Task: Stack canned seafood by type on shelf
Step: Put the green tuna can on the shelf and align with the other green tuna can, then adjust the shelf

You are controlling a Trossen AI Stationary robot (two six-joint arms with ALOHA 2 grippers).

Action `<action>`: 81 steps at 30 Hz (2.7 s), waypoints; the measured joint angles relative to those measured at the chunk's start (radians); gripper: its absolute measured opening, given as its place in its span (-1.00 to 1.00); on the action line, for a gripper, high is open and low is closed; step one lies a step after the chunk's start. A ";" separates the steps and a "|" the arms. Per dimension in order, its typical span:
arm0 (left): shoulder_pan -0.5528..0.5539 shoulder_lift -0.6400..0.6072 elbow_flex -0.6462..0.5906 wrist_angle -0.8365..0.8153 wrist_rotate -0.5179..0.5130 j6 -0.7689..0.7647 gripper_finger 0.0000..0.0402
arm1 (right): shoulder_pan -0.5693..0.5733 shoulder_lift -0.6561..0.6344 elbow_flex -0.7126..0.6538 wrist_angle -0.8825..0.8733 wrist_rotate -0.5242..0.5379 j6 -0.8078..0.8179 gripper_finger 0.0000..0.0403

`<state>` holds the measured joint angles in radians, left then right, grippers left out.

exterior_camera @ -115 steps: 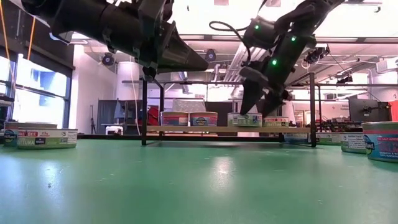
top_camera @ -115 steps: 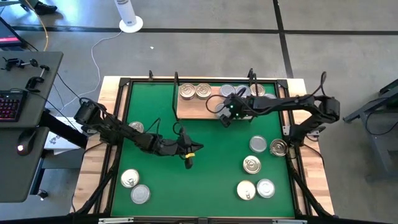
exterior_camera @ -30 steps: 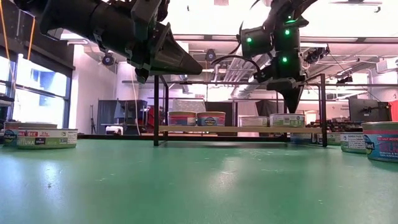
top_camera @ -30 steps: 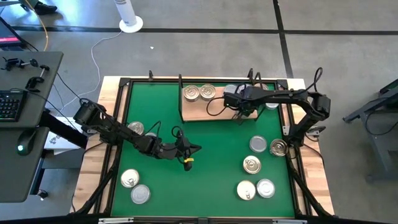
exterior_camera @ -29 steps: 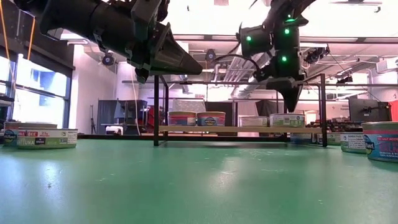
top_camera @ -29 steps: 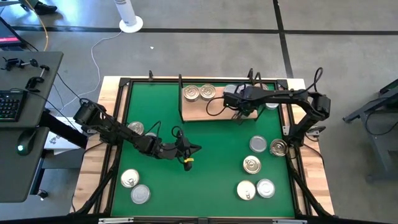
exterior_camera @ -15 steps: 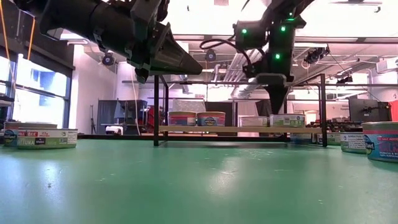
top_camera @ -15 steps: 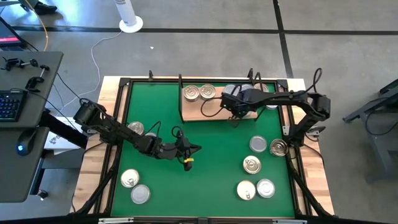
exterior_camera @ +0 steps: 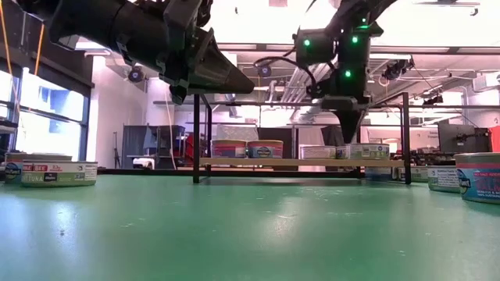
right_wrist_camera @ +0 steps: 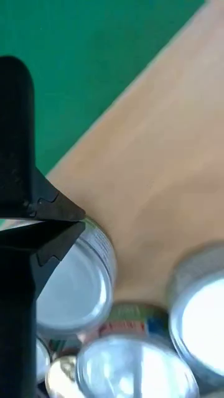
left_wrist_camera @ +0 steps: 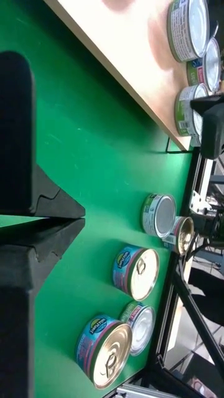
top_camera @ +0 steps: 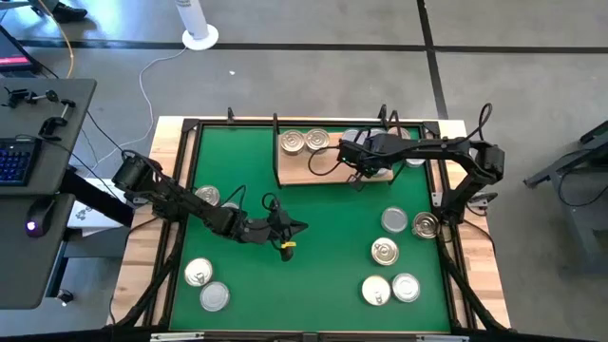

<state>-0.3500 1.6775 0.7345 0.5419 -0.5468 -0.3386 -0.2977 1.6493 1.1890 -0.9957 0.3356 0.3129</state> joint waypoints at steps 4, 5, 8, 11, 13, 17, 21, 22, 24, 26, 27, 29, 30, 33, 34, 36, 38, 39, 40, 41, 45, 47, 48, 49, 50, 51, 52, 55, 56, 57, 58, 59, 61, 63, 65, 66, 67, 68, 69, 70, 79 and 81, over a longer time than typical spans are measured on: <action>-0.007 0.000 0.000 -0.010 -0.019 0.000 -1.00 | 0.041 -0.023 0.027 -0.016 0.079 0.011 -0.99; -0.015 0.000 0.000 -0.018 -0.050 -0.004 -1.00 | 0.061 -0.044 0.031 -0.013 0.096 0.009 -0.99; -0.045 -0.007 0.000 -0.055 -0.159 -0.023 -1.00 | 0.124 -0.128 0.035 -0.020 0.144 0.021 -0.99; -0.074 -0.027 0.000 -0.081 -0.215 -0.037 -1.00 | 0.199 -0.229 0.035 -0.056 0.174 0.054 -0.99; -0.089 -0.056 0.000 -0.094 -0.225 -0.050 -1.00 | 0.248 -0.301 0.035 -0.076 0.178 0.098 -0.99; -0.109 -0.166 0.000 -0.166 -0.244 -0.044 -1.00 | 0.323 -0.417 0.035 -0.137 0.170 0.196 -0.99; -0.089 -0.305 0.000 -0.253 -0.288 -0.024 -1.00 | 0.336 -0.507 0.035 -0.238 0.191 0.260 -0.97; -0.068 -0.338 0.000 -0.268 -0.293 -0.015 -1.00 | 0.329 -0.524 0.035 -0.262 0.206 0.285 -0.95; -0.013 -0.395 0.005 -0.308 -0.282 0.017 -1.00 | 0.298 -0.551 0.035 -0.296 0.229 0.320 -0.88; 0.049 -0.438 0.035 -0.374 -0.267 0.035 -1.00 | 0.242 -0.573 0.035 -0.323 0.233 0.332 -0.76; 0.079 -0.454 0.057 -0.418 -0.267 0.043 -1.00 | 0.209 -0.579 0.035 -0.330 0.233 0.327 -0.68; 0.137 -0.466 0.124 -0.507 -0.266 0.064 -1.00 | 0.131 -0.584 0.035 -0.334 0.236 0.287 -0.51; 0.167 -0.467 0.161 -0.568 -0.260 0.077 -0.99 | 0.091 -0.584 0.035 -0.332 0.232 0.266 -0.42; 0.246 -0.456 0.273 -0.746 -0.174 0.113 -0.88 | -0.030 -0.575 0.035 -0.315 0.205 0.202 -0.16; 0.269 -0.451 0.303 -0.796 -0.148 0.114 -0.83 | -0.067 -0.567 0.035 -0.307 0.189 0.185 -0.08; 0.308 -0.444 0.346 -0.884 -0.122 0.115 -0.69 | -0.134 -0.546 0.035 -0.295 0.126 0.159 0.05; 0.345 -0.442 0.365 -0.949 -0.105 0.112 -0.54 | -0.190 -0.526 0.035 -0.277 0.067 0.129 0.13; 0.359 -0.442 0.366 -0.976 -0.091 0.105 -0.47 | -0.212 -0.513 0.035 -0.271 0.045 0.119 0.16; 0.373 -0.442 0.366 -1.001 -0.074 0.093 -0.39 | -0.232 -0.501 0.035 -0.267 0.029 0.111 0.18; 0.386 -0.442 0.365 -1.026 -0.060 0.081 -0.33 | -0.249 -0.486 0.035 -0.262 0.023 0.104 0.19; 0.403 -0.442 0.357 -1.099 -0.041 0.038 -0.14 | -0.298 -0.428 0.035 -0.260 0.002 0.103 0.18; 0.394 -0.444 0.344 -1.110 -0.039 0.044 -0.10 | -0.313 -0.398 0.035 -0.255 -0.043 0.105 0.17; 0.385 -0.446 0.339 -1.122 -0.039 0.057 -0.09 | -0.317 -0.384 0.035 -0.249 -0.066 0.105 0.16; 0.373 -0.448 0.339 -1.134 -0.040 0.071 -0.08 | -0.319 -0.371 0.035 -0.239 -0.083 0.105 0.16; 0.361 -0.449 0.340 -1.136 -0.044 0.080 -0.07 | -0.319 -0.358 0.035 -0.227 -0.100 0.105 0.16; 0.348 -0.449 0.340 -1.142 -0.051 0.086 -0.07 | -0.319 -0.347 0.035 -0.216 -0.109 0.105 0.16; 0.333 -0.449 0.340 -1.152 -0.059 0.095 -0.07 | -0.319 -0.337 0.035 -0.206 -0.113 0.107 0.16; 0.287 -0.448 0.340 -1.168 -0.068 0.135 -0.07 | -0.320 -0.314 0.035 -0.177 -0.128 0.124 0.16; 0.272 -0.448 0.340 -1.180 -0.068 0.144 -0.07 | -0.321 -0.307 0.035 -0.165 -0.129 0.130 0.16; 0.259 -0.448 0.340 -1.192 -0.068 0.154 -0.07 | -0.320 -0.302 0.035 -0.153 -0.130 0.136 0.16; 0.246 -0.448 0.340 -1.209 -0.068 0.159 -0.07 | -0.320 -0.298 0.035 -0.142 -0.133 0.142 0.16; 0.235 -0.448 0.340 -1.227 -0.068 0.167 -0.07 | -0.319 -0.295 0.035 -0.131 -0.139 0.152 0.16; 0.216 -0.448 0.340 -1.262 -0.069 0.176 -0.07 | -0.319 -0.289 0.035 -0.111 -0.150 0.164 0.16; 0.203 -0.448 0.340 -1.284 -0.069 0.173 -0.07 | -0.319 -0.283 0.035 -0.094 -0.154 0.180 0.16; 0.195 -0.448 0.340 -1.297 -0.071 0.169 -0.07 | -0.319 -0.279 0.035 -0.079 -0.161 0.185 0.16; 0.194 -0.448 0.340 -1.303 -0.071 0.169 -0.07 | -0.319 -0.279 0.035 -0.073 -0.164 0.189 0.16; 0.192 -0.448 0.339 -1.311 -0.071 0.175 -0.07 | -0.319 -0.279 0.035 -0.065 -0.166 0.200 0.16; 0.192 -0.448 0.336 -1.313 -0.071 0.185 -0.07 | -0.319 -0.279 0.035 -0.058 -0.169 0.209 0.16; 0.192 -0.448 0.327 -1.310 -0.072 0.199 -0.07 | -0.319 -0.279 0.035 -0.051 -0.172 0.217 0.16; 0.192 -0.448 0.315 -1.316 -0.072 0.214 -0.07 | -0.319 -0.279 0.035 -0.044 -0.172 0.228 0.16; 0.214 -0.447 0.168 -1.241 -0.258 0.247 -0.07 | -0.318 -0.279 0.035 -0.007 -0.207 0.229 0.16; 0.236 -0.447 0.138 -1.195 -0.293 0.261 -0.07 | -0.316 -0.279 0.035 0.002 -0.207 0.230 0.16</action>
<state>-0.1144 1.2301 0.8721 -0.6528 -0.8395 -0.0780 -0.6132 1.3705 1.2236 -0.9941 0.1287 0.5429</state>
